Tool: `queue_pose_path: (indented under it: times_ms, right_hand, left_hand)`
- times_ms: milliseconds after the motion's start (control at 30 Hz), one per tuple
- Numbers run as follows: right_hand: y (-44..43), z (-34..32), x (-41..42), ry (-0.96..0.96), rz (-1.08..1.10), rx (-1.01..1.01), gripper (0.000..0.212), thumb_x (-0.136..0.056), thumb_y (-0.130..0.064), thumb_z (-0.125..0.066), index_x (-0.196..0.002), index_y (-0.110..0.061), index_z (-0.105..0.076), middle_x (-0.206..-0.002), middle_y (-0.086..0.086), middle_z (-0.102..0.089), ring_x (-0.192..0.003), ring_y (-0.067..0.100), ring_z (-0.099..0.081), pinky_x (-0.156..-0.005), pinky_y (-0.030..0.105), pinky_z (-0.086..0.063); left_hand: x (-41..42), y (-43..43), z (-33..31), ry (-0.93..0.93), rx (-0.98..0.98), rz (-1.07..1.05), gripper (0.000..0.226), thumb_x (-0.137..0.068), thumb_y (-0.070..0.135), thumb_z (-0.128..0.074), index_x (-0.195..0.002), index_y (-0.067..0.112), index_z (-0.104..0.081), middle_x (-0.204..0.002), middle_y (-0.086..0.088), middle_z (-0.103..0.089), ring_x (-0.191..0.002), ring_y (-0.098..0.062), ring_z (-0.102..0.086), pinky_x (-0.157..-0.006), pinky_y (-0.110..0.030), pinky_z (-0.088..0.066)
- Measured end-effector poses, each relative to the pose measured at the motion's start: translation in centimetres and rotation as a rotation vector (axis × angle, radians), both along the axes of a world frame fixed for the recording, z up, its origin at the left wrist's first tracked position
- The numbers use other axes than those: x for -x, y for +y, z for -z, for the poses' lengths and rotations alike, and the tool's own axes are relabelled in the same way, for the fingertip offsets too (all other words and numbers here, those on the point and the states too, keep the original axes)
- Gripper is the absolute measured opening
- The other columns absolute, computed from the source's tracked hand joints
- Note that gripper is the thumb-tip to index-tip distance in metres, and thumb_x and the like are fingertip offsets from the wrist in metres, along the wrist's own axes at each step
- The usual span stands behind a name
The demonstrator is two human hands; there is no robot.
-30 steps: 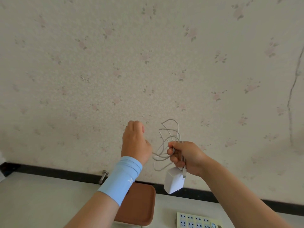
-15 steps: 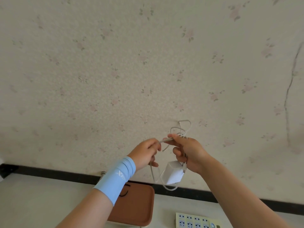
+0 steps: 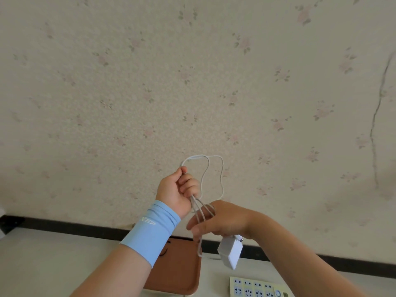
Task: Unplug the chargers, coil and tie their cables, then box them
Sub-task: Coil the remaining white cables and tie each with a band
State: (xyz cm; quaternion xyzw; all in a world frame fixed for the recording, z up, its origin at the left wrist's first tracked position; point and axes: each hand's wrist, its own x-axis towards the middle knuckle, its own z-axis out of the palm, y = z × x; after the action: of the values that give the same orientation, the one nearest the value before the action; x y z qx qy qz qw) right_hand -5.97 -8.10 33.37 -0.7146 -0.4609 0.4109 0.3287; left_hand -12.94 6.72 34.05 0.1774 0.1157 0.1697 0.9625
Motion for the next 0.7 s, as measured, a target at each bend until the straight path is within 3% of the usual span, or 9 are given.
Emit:
queue_pose_path:
  times_ms: [167, 267, 333, 400, 467, 567, 633, 700]
  right_hand:
    - [-0.6, 0.2, -0.6, 0.033, -0.034, 0.09, 0.023, -0.101, -0.03, -0.055, -0.089, -0.019, -0.072, -0.103, 0.001, -0.078, -0.054, 0.009, -0.042, -0.052, 0.022, -0.035]
    - [-0.6, 0.3, -1.1, 0.131, 0.06, 0.021, 0.024, -0.103, -0.027, -0.053, -0.093, -0.013, -0.07, -0.096, 0.007, -0.078, -0.052, 0.01, -0.039, -0.05, 0.023, -0.031]
    - [-0.5, 0.3, -1.4, 0.263, 0.133, -0.065, 0.025, -0.105, -0.025, -0.051, -0.093, -0.011, -0.068, -0.088, 0.008, -0.074, -0.05, 0.01, -0.038, -0.047, 0.024, -0.027]
    - [-0.4, 0.1, -1.7, 0.421, 0.204, -0.149, 0.025, -0.107, -0.023, -0.047, -0.094, -0.011, -0.065, -0.08, 0.007, -0.067, -0.05, 0.011, -0.036, -0.045, 0.023, -0.023]
    - [-0.4, -0.1, -1.9, 0.541, 0.27, -0.222, 0.026, -0.107, -0.022, -0.044, -0.094, -0.011, -0.063, -0.074, 0.005, -0.061, -0.05, 0.011, -0.034, -0.044, 0.021, -0.021]
    - [-0.3, -0.3, -2.2, 0.69, 0.349, -0.292, 0.025, -0.107, -0.021, -0.043, -0.093, -0.011, -0.062, -0.071, 0.004, -0.057, -0.049, 0.01, -0.031, -0.043, 0.02, -0.02]
    - [-0.4, -0.3, -2.5, 0.76, 0.382, -0.319, 0.024, -0.106, -0.02, -0.043, -0.094, -0.011, -0.061, -0.073, 0.003, -0.056, -0.048, 0.009, -0.031, -0.041, 0.019, -0.021]
    - [-0.4, -0.2, -2.7, 0.814, 0.406, -0.335, 0.023, -0.106, -0.019, -0.042, -0.096, -0.011, -0.06, -0.073, 0.002, -0.055, -0.046, 0.008, -0.03, -0.039, 0.018, -0.021]
  left_hand:
    - [0.6, 3.1, -0.6, 0.06, -0.049, -0.204, 0.032, -0.104, 0.02, -0.037, -0.076, 0.013, -0.05, -0.05, 0.005, -0.035, -0.036, -0.008, -0.035, -0.034, -0.018, -0.031]
    - [1.0, 2.6, -0.5, 0.19, -0.211, -0.23, 0.032, -0.104, 0.03, -0.043, -0.089, 0.009, -0.062, -0.067, -0.004, -0.059, -0.061, -0.014, -0.058, -0.057, -0.024, -0.054]
    - [1.1, 1.8, -0.4, 0.28, -0.371, -0.181, 0.044, -0.103, 0.042, -0.041, -0.101, 0.004, -0.063, -0.085, -0.009, -0.065, -0.08, -0.02, -0.064, -0.072, -0.031, -0.057]
    - [1.1, 1.0, -0.5, 0.356, -0.464, -0.152, 0.051, -0.103, 0.046, -0.039, -0.106, 0.0, -0.061, -0.094, -0.013, -0.066, -0.084, -0.024, -0.065, -0.079, -0.036, -0.055]
    - [1.0, 0.6, -0.4, 0.504, -0.756, -0.231, 0.037, -0.102, 0.036, -0.045, -0.103, 0.003, -0.063, -0.094, -0.012, -0.067, -0.08, -0.022, -0.065, -0.076, -0.035, -0.053]
    - [1.3, 0.5, 0.3, 0.828, -1.486, -0.469, 0.012, -0.092, 0.022, -0.057, -0.099, 0.013, -0.062, -0.091, -0.001, -0.063, -0.077, -0.014, -0.058, -0.065, -0.024, -0.044]
    - [1.8, 0.1, 0.1, 0.804, -1.652, -0.575, 0.007, -0.088, 0.02, -0.062, -0.089, 0.016, -0.056, -0.082, 0.002, -0.057, -0.068, -0.01, -0.052, -0.058, -0.02, -0.038]
    - [1.8, -0.1, 0.0, 0.583, -1.72, -0.51, 0.009, -0.086, 0.018, -0.064, -0.08, 0.017, -0.058, -0.072, 0.005, -0.058, -0.062, -0.005, -0.051, -0.057, -0.017, -0.04]
